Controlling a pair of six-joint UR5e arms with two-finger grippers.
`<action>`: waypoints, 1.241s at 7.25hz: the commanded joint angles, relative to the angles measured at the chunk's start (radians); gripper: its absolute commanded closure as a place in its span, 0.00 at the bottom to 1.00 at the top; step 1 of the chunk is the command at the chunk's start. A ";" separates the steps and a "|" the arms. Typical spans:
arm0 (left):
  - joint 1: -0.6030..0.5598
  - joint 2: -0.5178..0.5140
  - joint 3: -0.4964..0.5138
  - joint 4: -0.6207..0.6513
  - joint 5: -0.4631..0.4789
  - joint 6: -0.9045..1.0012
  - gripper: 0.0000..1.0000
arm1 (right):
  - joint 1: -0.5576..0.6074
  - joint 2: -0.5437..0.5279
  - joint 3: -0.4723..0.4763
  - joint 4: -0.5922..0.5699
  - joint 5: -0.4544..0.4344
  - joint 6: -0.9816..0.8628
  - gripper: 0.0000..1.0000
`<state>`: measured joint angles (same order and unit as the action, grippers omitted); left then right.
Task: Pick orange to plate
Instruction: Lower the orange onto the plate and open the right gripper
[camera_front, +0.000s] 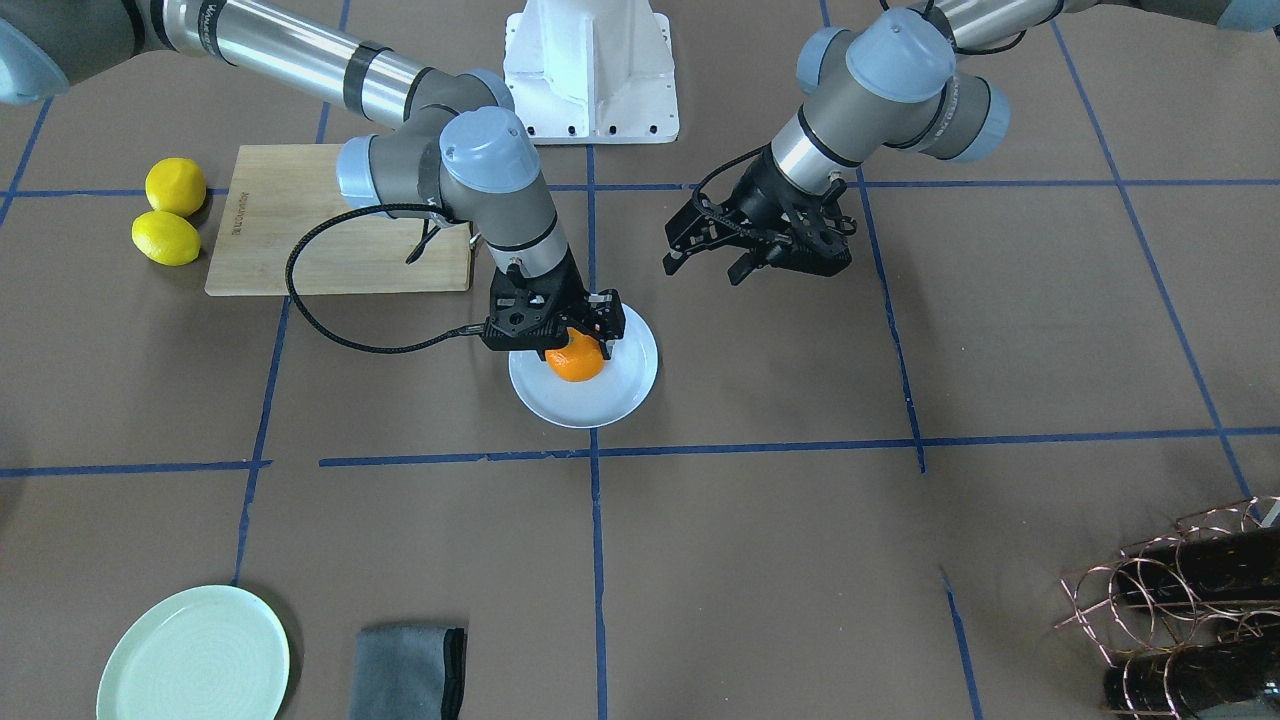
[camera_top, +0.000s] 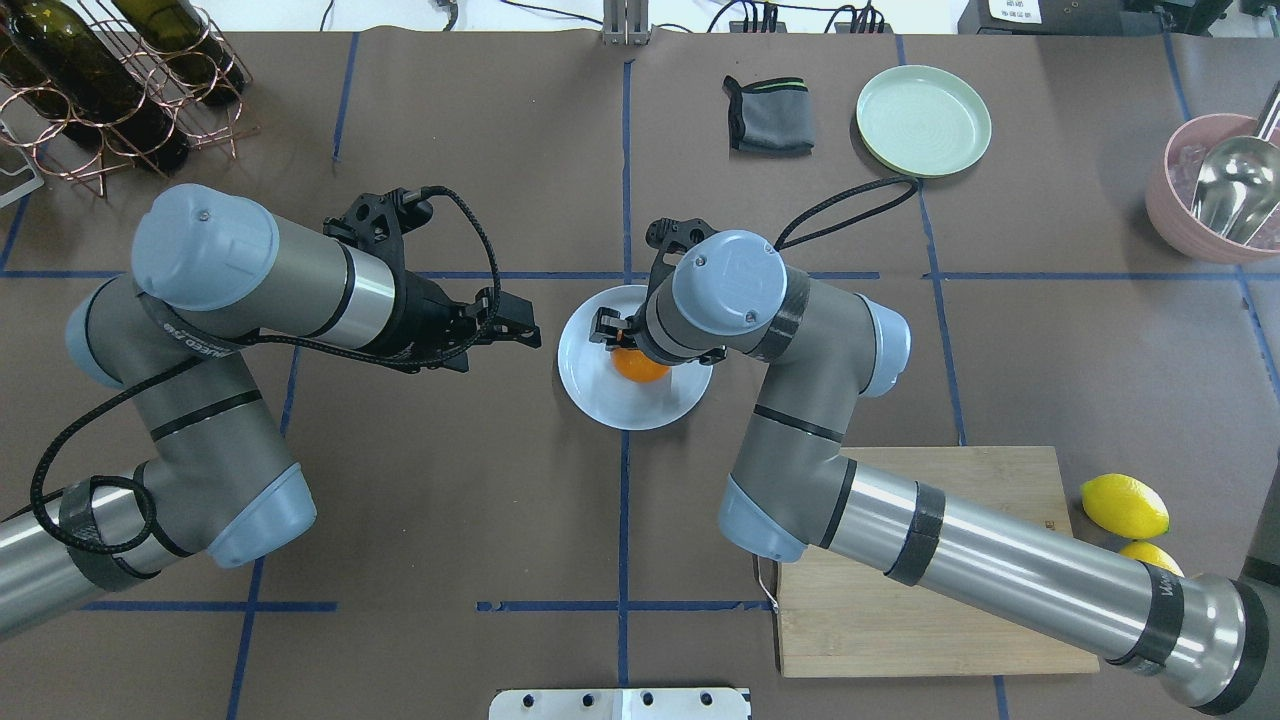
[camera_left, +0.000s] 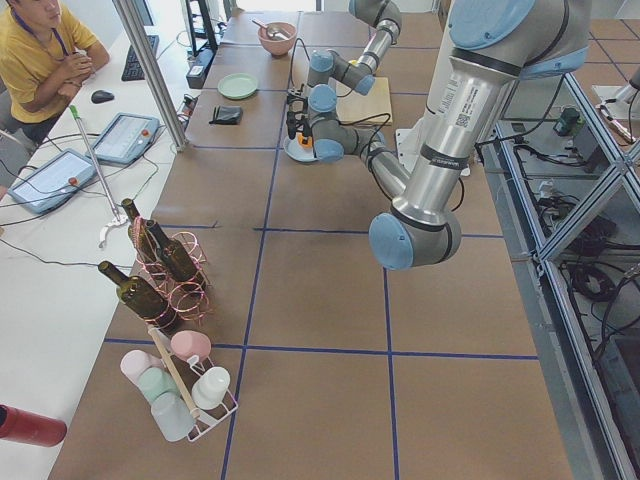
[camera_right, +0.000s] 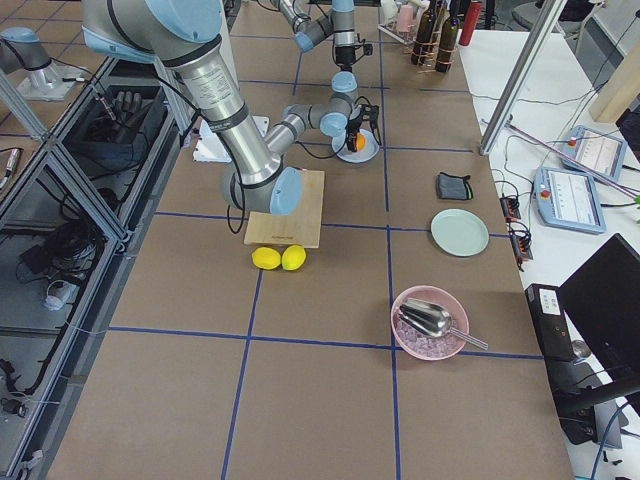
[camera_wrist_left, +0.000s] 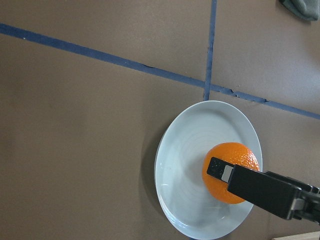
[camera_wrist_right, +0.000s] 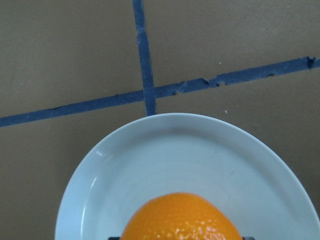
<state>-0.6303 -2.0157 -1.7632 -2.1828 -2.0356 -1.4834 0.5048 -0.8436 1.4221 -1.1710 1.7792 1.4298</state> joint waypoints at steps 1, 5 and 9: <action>0.000 0.000 0.001 0.000 0.000 0.000 0.04 | -0.006 -0.002 -0.011 -0.001 -0.026 0.001 0.00; -0.034 0.014 -0.015 0.002 -0.011 0.008 0.01 | 0.059 -0.082 0.181 -0.009 0.029 -0.002 0.00; -0.122 0.278 -0.087 0.000 -0.015 0.449 0.01 | 0.638 -0.505 0.429 -0.042 0.633 -0.271 0.00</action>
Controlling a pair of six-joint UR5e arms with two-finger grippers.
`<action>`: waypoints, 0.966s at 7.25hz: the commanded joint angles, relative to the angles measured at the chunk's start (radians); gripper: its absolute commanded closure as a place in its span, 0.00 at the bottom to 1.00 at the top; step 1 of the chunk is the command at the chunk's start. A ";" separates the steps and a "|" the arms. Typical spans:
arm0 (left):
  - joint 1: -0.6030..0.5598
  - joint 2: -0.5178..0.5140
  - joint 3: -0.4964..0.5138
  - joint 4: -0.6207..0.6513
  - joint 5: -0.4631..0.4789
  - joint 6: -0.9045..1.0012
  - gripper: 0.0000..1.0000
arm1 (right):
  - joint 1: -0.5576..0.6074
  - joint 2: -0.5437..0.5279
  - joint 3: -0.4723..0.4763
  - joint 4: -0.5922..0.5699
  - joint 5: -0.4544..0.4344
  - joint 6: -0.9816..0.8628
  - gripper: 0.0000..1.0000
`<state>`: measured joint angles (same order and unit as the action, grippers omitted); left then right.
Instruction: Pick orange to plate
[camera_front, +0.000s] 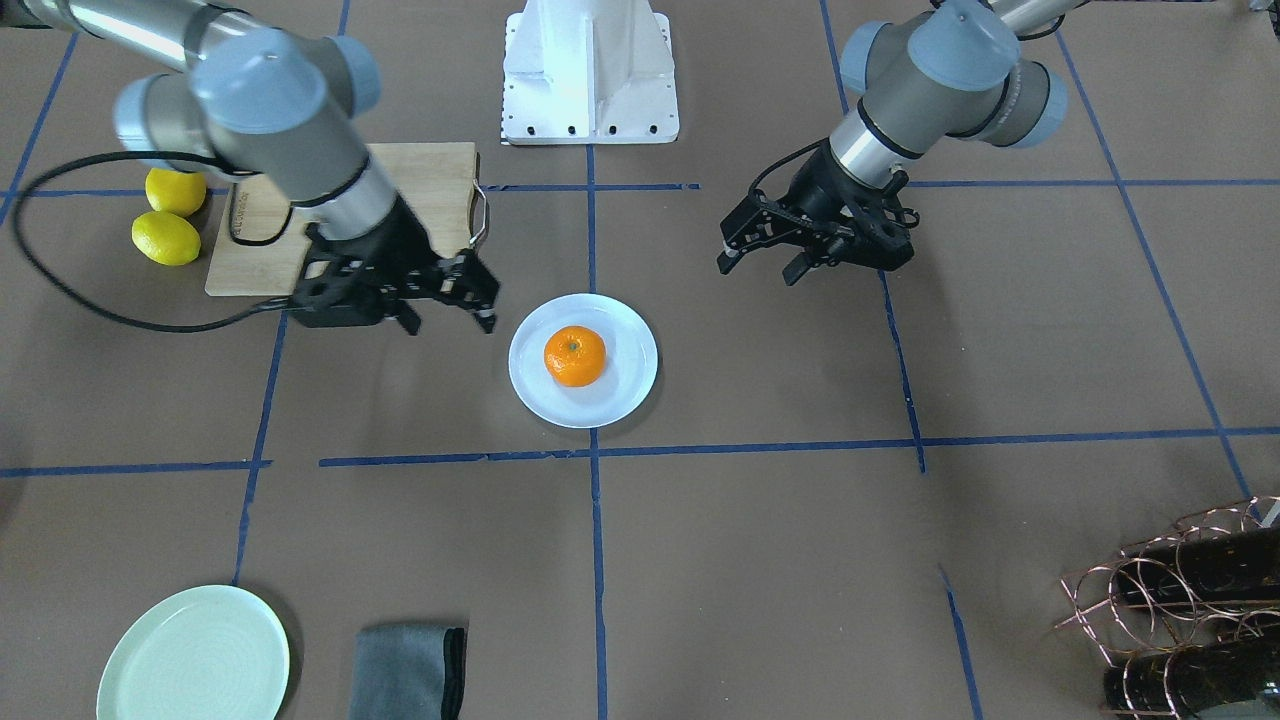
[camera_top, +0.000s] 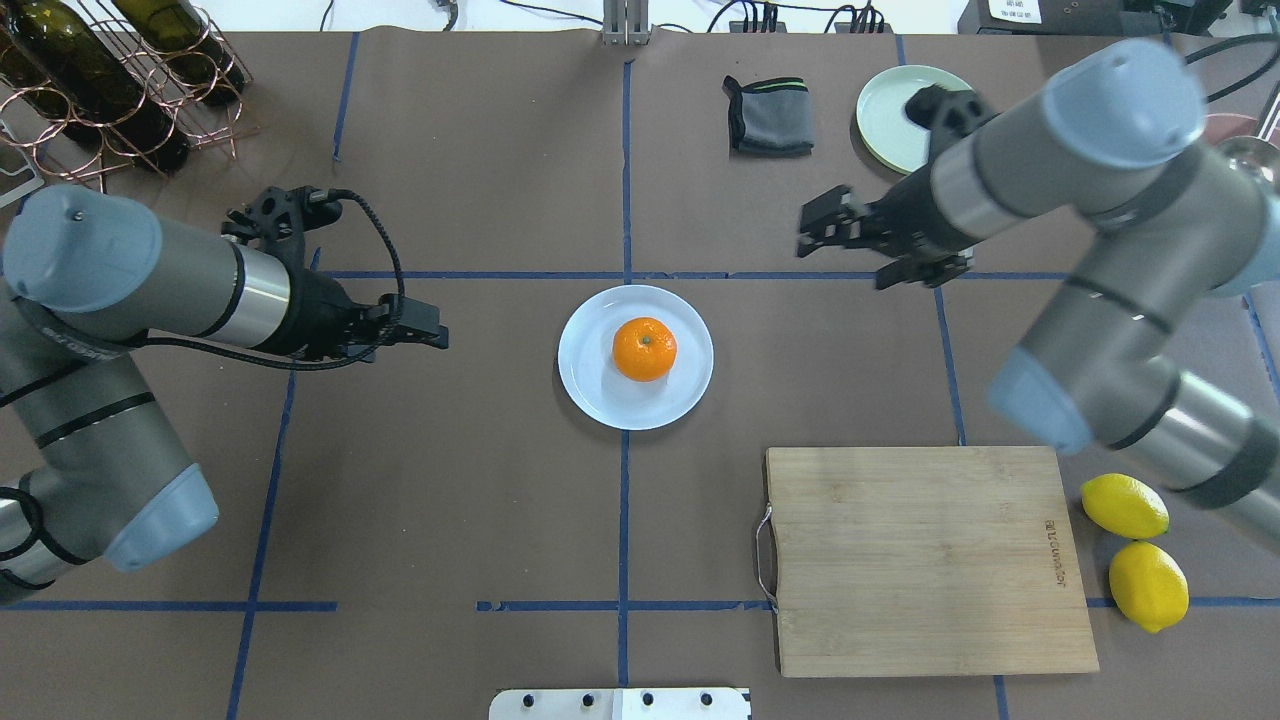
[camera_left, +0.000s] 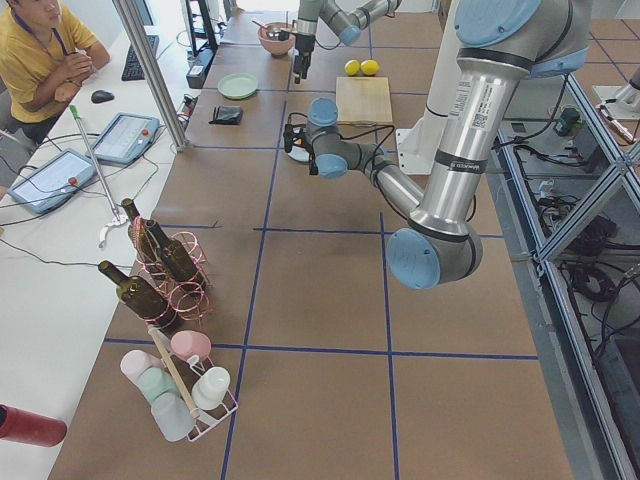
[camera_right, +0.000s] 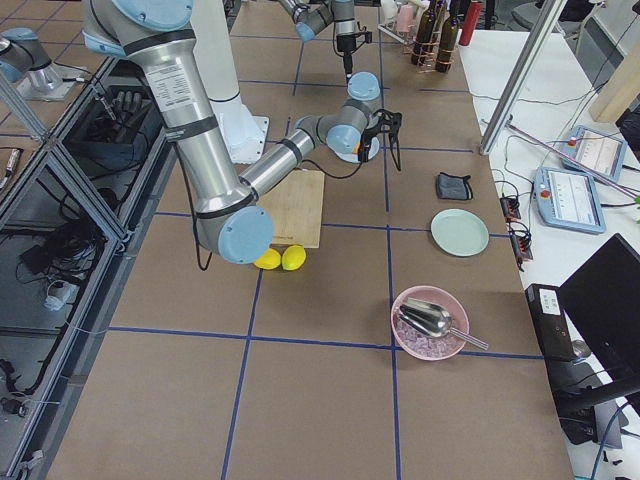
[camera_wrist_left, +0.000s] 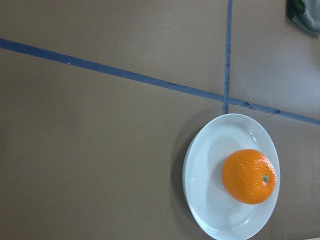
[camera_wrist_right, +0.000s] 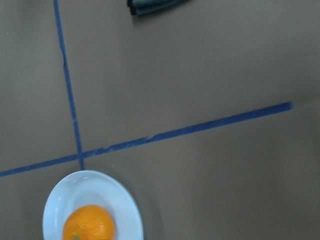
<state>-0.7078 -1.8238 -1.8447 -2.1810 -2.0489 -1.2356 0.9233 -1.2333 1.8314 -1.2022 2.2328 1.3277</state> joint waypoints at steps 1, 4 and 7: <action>-0.140 0.169 -0.005 -0.002 -0.067 0.366 0.01 | 0.347 -0.185 -0.025 -0.046 0.207 -0.420 0.00; -0.544 0.372 0.012 0.050 -0.236 1.003 0.01 | 0.582 -0.212 -0.353 -0.161 0.185 -1.226 0.00; -0.882 0.306 0.005 0.619 -0.240 1.493 0.00 | 0.703 -0.206 -0.363 -0.348 0.156 -1.463 0.00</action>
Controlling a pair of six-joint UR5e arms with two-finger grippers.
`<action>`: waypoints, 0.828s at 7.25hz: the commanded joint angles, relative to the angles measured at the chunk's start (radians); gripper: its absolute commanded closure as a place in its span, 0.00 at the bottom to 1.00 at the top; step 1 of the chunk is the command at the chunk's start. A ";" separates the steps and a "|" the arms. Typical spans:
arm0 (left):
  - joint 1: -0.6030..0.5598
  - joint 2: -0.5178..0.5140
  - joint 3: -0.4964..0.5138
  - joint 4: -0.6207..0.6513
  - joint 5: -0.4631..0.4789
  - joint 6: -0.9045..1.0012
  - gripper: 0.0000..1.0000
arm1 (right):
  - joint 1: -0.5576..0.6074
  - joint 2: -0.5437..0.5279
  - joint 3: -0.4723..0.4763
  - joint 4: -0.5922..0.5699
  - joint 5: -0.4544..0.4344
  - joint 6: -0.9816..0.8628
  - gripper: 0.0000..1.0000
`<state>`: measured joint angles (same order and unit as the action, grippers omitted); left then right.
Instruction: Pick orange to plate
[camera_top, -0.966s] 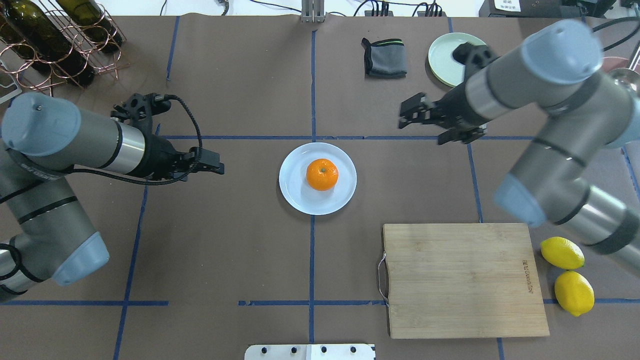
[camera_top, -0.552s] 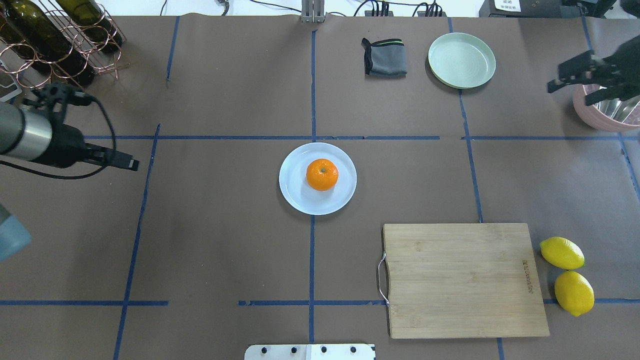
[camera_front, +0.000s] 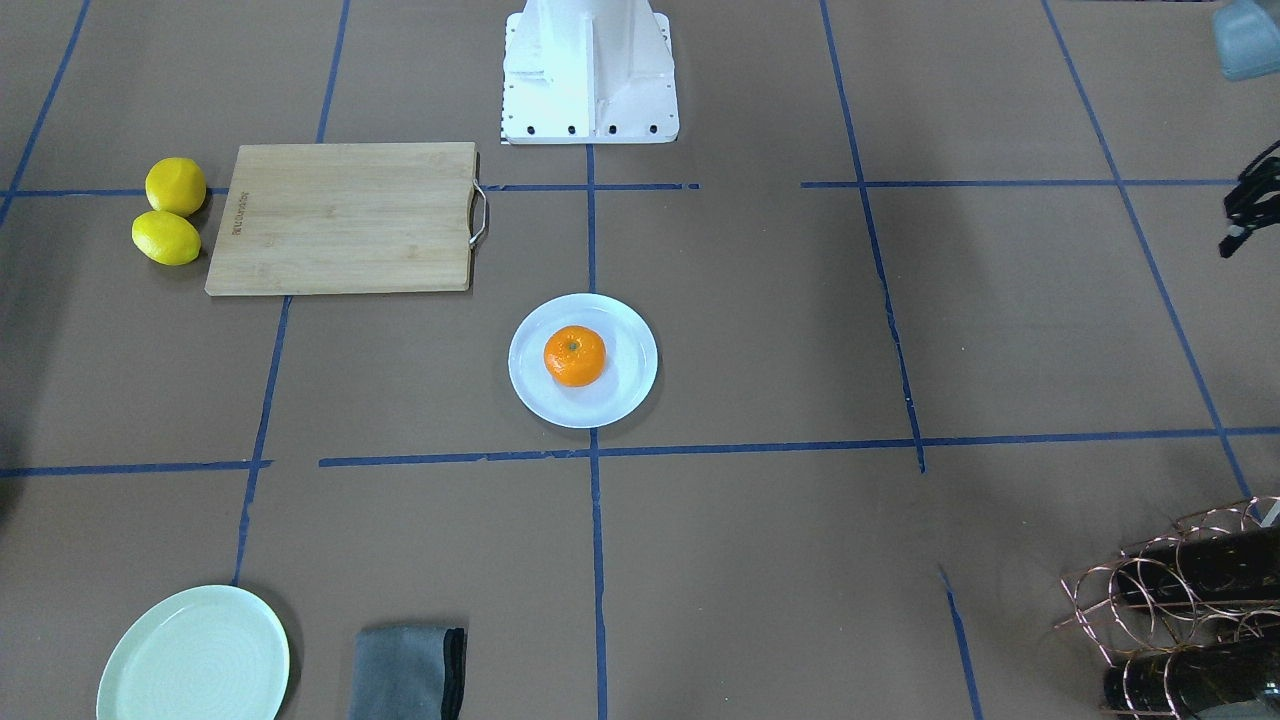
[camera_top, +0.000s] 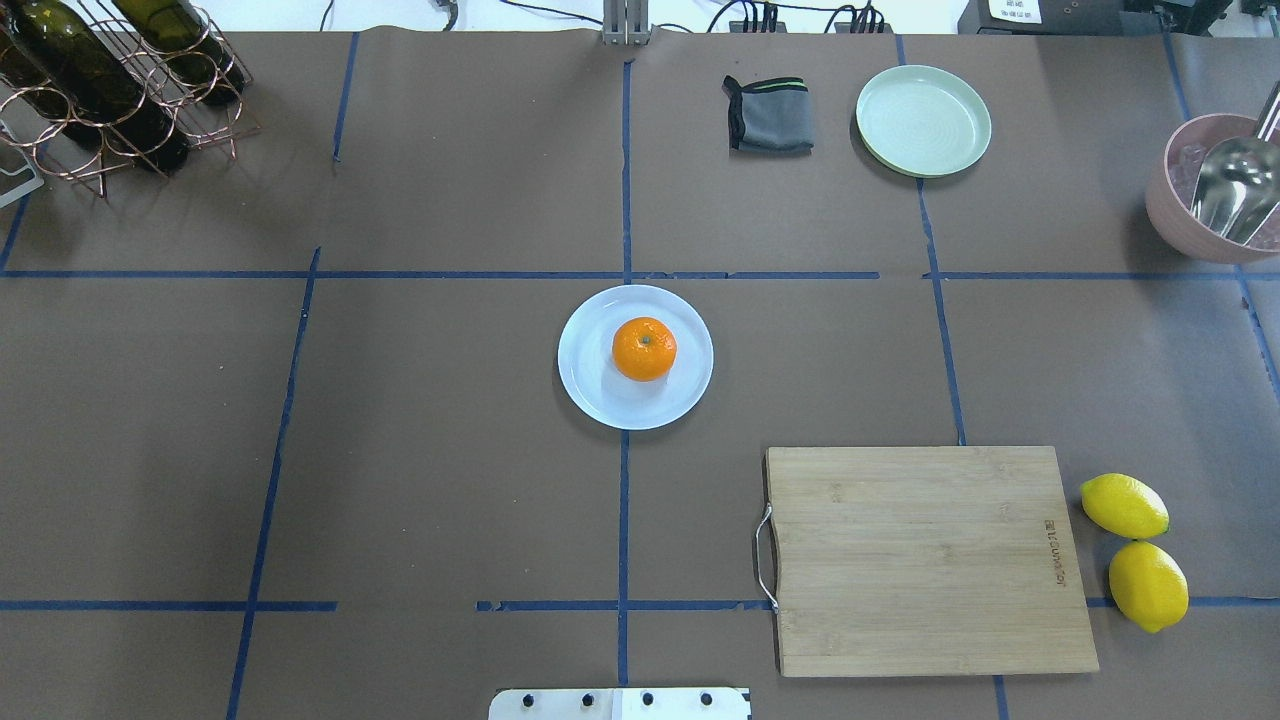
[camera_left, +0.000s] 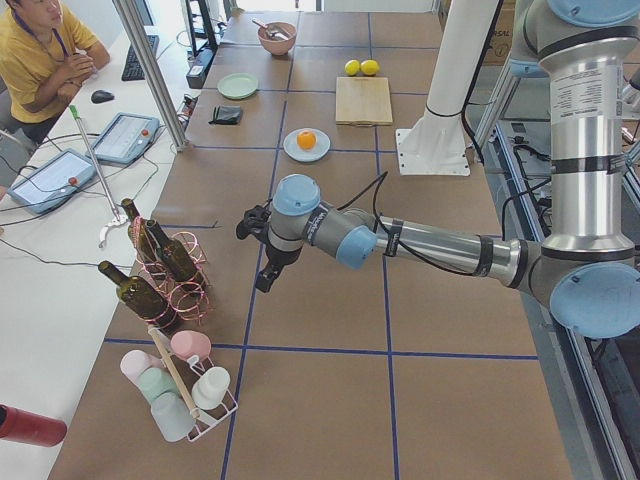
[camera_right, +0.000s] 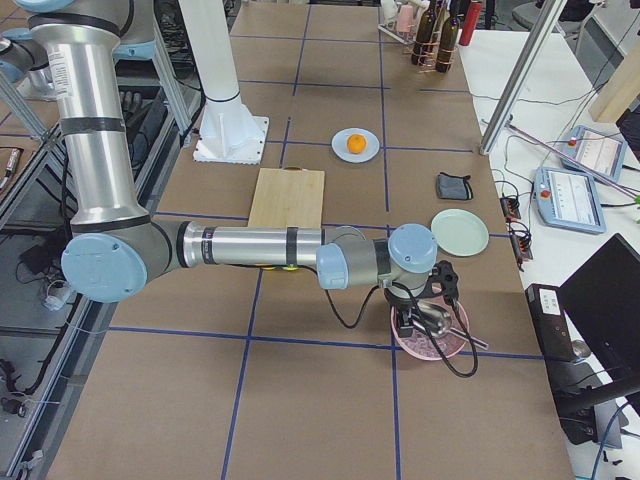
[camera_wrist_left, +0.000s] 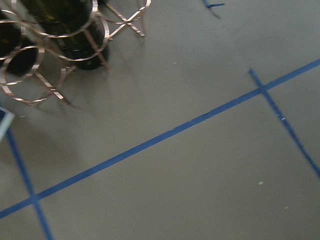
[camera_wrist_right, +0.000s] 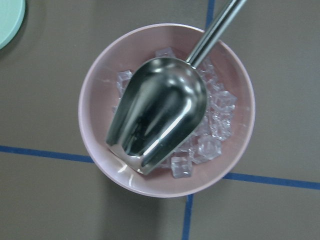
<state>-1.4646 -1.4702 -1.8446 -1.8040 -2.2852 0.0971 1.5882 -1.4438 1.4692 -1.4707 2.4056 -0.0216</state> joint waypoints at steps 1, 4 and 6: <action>-0.132 -0.065 -0.014 0.408 -0.060 0.158 0.00 | 0.038 0.034 0.000 -0.162 -0.032 -0.170 0.00; -0.125 -0.039 0.025 0.431 -0.148 0.165 0.00 | 0.055 0.018 0.087 -0.376 -0.042 -0.294 0.00; -0.122 -0.036 0.047 0.423 -0.148 0.165 0.00 | 0.004 0.009 0.141 -0.379 -0.020 -0.281 0.00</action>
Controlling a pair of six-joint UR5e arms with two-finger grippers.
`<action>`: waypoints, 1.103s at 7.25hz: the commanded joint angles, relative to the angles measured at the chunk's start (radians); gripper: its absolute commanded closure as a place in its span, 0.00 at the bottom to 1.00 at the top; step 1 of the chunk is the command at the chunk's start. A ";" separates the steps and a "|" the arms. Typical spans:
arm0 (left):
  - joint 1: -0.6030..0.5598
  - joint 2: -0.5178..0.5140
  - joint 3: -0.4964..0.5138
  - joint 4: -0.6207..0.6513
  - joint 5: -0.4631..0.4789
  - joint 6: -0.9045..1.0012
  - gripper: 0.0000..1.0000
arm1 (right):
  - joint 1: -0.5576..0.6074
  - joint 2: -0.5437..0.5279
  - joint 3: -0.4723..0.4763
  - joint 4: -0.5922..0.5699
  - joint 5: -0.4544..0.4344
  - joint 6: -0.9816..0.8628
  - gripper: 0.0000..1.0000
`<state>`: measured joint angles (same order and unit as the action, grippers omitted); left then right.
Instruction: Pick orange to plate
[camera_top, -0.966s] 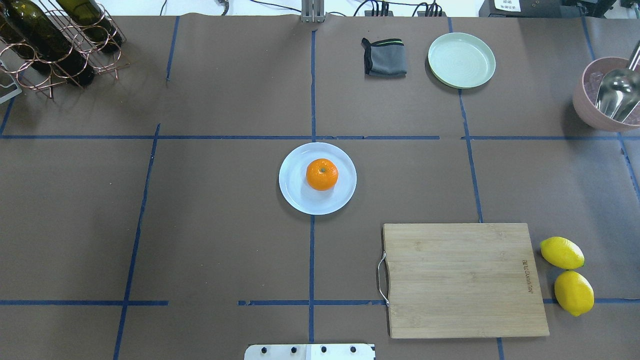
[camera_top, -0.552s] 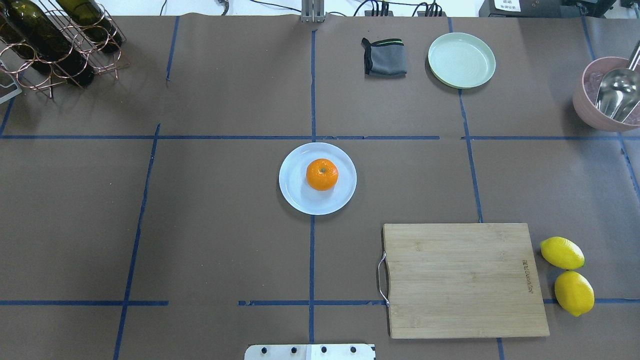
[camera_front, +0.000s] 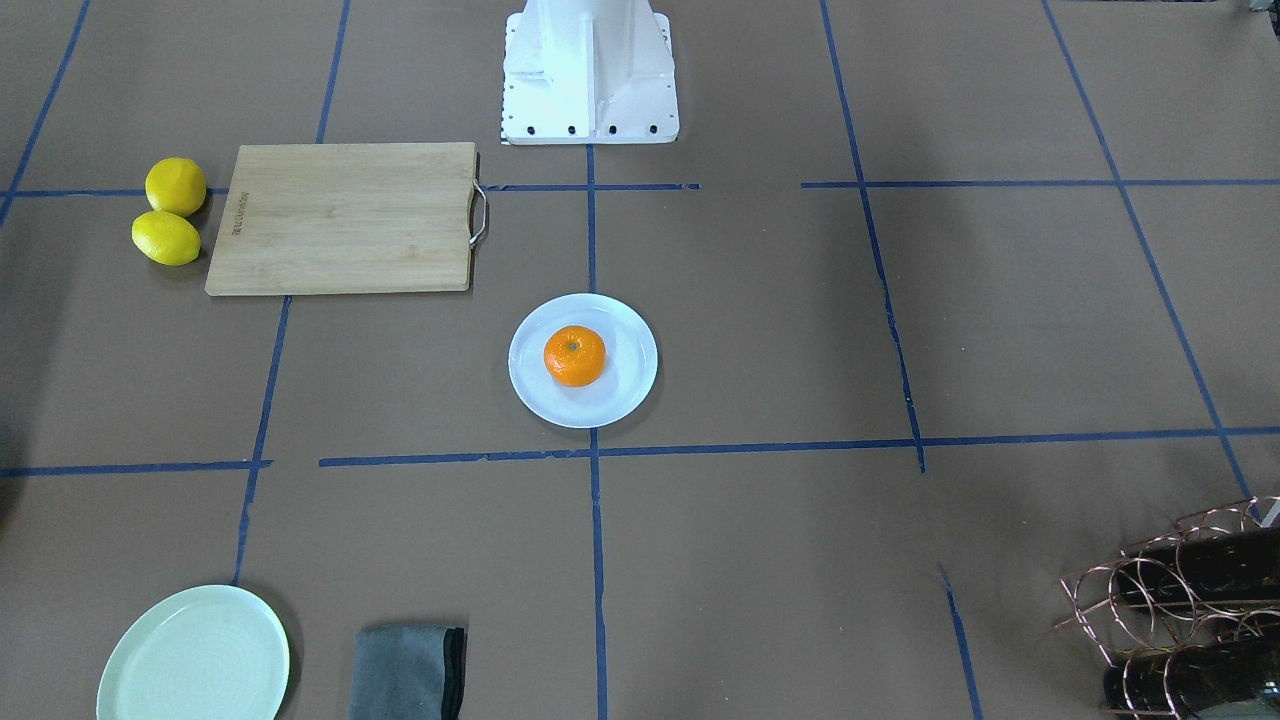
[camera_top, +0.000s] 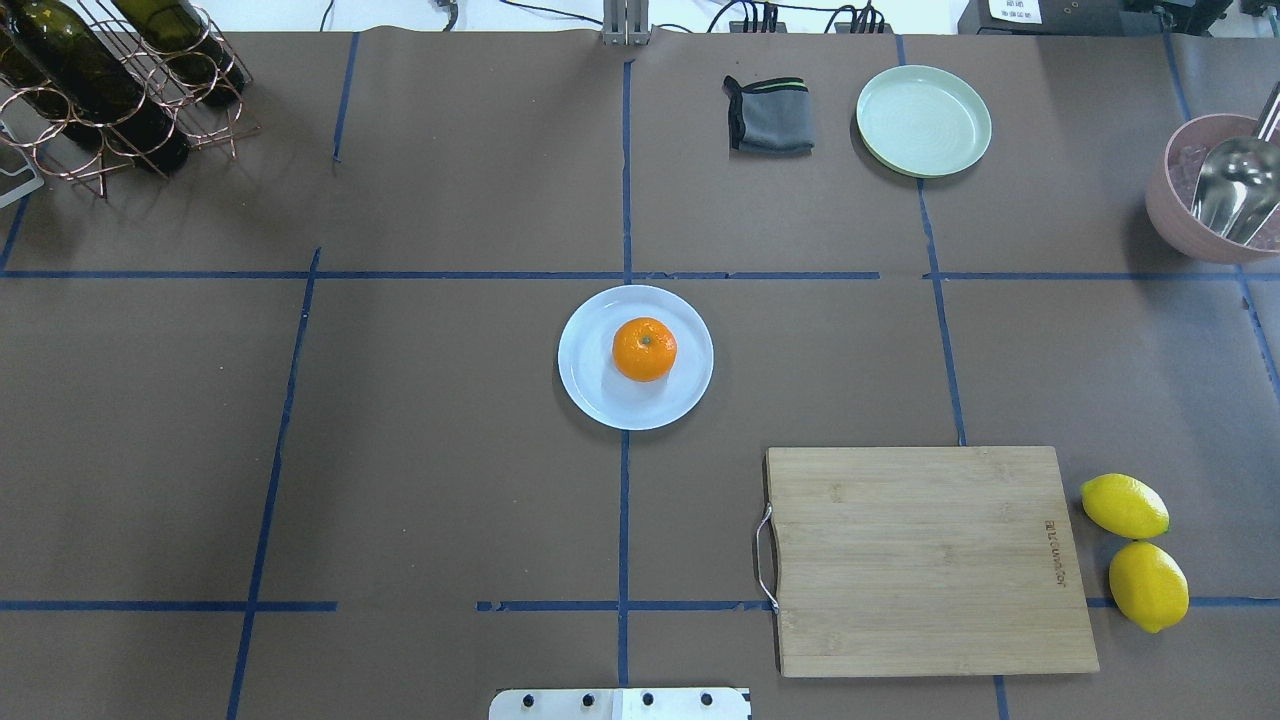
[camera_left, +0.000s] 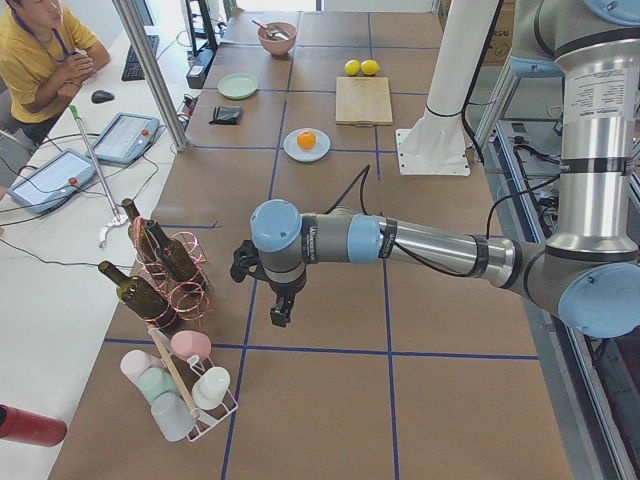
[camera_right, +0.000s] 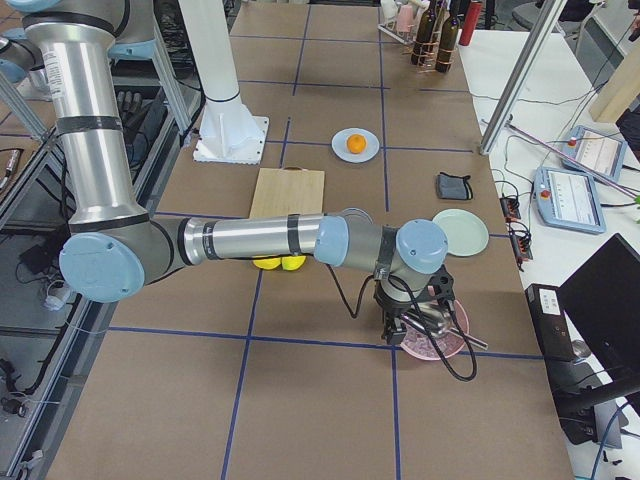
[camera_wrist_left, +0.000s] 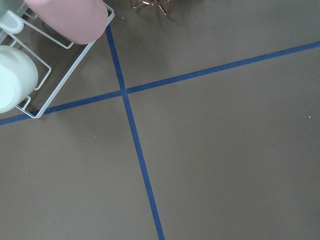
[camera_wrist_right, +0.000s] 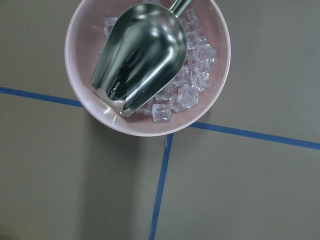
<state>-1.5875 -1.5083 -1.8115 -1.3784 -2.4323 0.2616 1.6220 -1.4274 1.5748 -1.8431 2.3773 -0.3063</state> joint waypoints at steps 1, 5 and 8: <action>0.003 0.003 0.036 -0.004 -0.011 0.004 0.00 | -0.031 -0.014 0.034 -0.002 0.003 0.000 0.00; 0.003 -0.023 0.036 -0.105 -0.002 0.007 0.00 | -0.045 -0.016 0.048 0.022 -0.042 0.001 0.00; 0.003 0.000 0.026 -0.108 0.119 0.076 0.00 | -0.044 -0.019 0.062 0.028 -0.038 -0.010 0.00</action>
<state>-1.5847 -1.5127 -1.7826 -1.4873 -2.3722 0.3112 1.5785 -1.4433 1.6334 -1.8168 2.3379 -0.3117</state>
